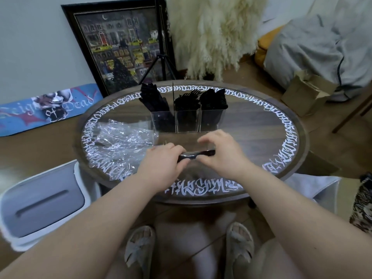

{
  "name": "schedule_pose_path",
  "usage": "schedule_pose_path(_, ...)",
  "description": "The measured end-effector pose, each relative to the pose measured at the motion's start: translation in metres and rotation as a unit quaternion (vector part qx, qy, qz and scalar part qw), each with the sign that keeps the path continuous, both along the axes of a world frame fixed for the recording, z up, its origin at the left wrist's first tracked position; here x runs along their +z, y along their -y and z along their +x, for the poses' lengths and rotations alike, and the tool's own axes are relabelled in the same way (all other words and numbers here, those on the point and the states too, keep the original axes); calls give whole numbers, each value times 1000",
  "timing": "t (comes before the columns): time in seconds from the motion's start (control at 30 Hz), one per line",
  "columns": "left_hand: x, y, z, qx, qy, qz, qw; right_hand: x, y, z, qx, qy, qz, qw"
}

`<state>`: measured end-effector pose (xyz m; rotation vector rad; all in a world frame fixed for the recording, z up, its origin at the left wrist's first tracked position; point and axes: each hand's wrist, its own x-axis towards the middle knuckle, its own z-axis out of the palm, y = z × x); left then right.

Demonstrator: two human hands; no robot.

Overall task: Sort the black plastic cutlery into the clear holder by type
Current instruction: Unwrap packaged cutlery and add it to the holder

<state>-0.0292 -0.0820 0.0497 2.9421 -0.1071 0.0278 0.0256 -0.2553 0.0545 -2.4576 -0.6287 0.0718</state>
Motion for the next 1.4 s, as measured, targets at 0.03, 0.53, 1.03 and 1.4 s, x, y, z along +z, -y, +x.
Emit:
schedule_pose_path(0.03, -1, -4, -3, 3, 6, -10, 1000, 0, 1, -1, -28, -19, 20, 999)
schedule_pose_path(0.53, -17, -38, -14, 24, 42, -49, 998, -6, 1, -7, -1, -183, 140, 973)
schedule_pose_path(1.03, -14, -29, -3, -3, -32, -34, 999, -18, -13, -5, 46, -65, 78, 994)
schedule_pose_path(1.4, -13, -36, 0, 15, -32, -149, 988, -5, -13, -5, 7, -194, 254, 948)
